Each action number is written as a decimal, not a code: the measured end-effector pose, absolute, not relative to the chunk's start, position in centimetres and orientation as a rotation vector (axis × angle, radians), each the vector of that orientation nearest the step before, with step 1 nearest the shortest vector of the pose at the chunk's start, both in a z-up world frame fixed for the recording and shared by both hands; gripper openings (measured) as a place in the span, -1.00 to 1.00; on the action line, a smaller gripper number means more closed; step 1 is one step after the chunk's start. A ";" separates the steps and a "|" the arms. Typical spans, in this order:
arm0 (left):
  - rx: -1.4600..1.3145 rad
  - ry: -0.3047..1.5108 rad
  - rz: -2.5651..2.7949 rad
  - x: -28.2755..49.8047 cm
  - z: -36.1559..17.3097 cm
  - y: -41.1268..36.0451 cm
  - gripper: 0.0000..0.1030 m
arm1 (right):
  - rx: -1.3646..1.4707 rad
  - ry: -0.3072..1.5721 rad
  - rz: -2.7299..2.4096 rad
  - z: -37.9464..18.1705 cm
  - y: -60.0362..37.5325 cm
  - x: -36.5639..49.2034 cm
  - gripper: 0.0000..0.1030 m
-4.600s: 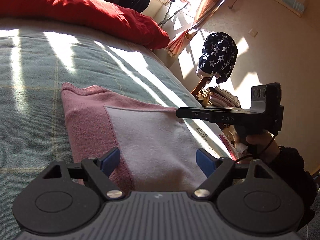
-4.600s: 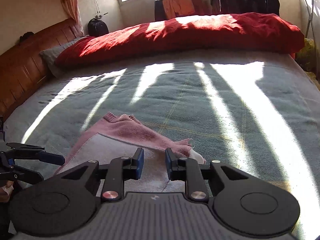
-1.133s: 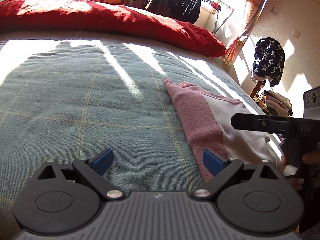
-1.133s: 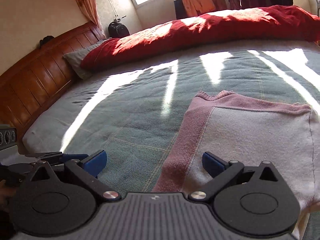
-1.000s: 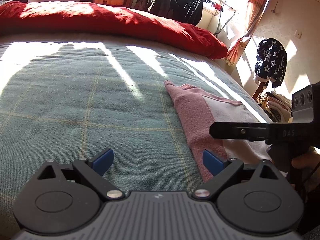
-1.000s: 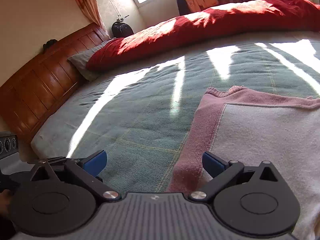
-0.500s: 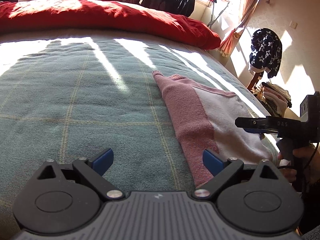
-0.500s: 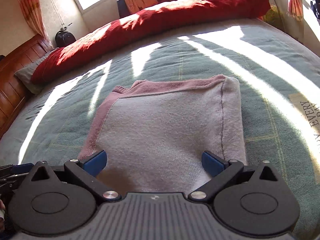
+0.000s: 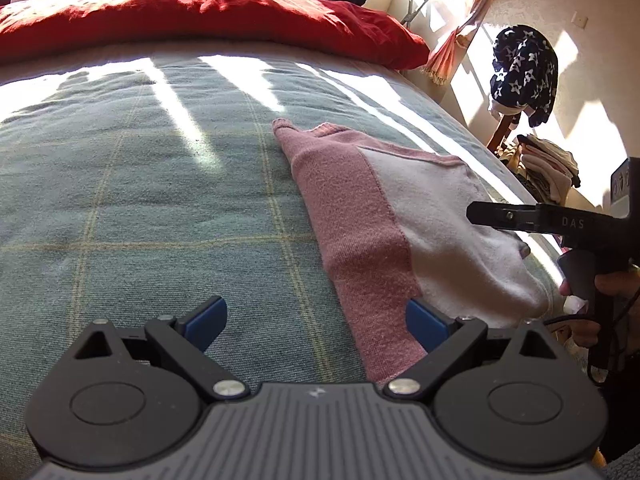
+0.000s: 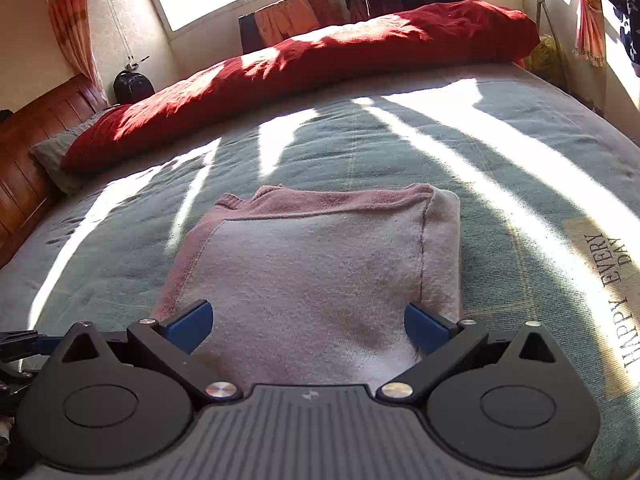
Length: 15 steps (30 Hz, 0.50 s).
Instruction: Fold clothes
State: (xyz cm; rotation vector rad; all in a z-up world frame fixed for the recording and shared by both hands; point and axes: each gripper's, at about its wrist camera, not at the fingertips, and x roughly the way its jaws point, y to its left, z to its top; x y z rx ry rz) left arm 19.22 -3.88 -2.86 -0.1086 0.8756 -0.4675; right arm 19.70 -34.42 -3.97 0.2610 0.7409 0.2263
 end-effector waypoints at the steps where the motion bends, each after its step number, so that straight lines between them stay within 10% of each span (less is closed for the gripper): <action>1: -0.096 0.880 -0.469 19.5 -2.8 -4.3 0.86 | 0.261 0.741 0.221 -3.8 -34.6 19.5 1.00; 15: 0.040 0.832 -0.656 23.7 -0.8 -13.3 0.87 | 0.265 0.749 0.152 -2.2 -37.2 17.0 1.00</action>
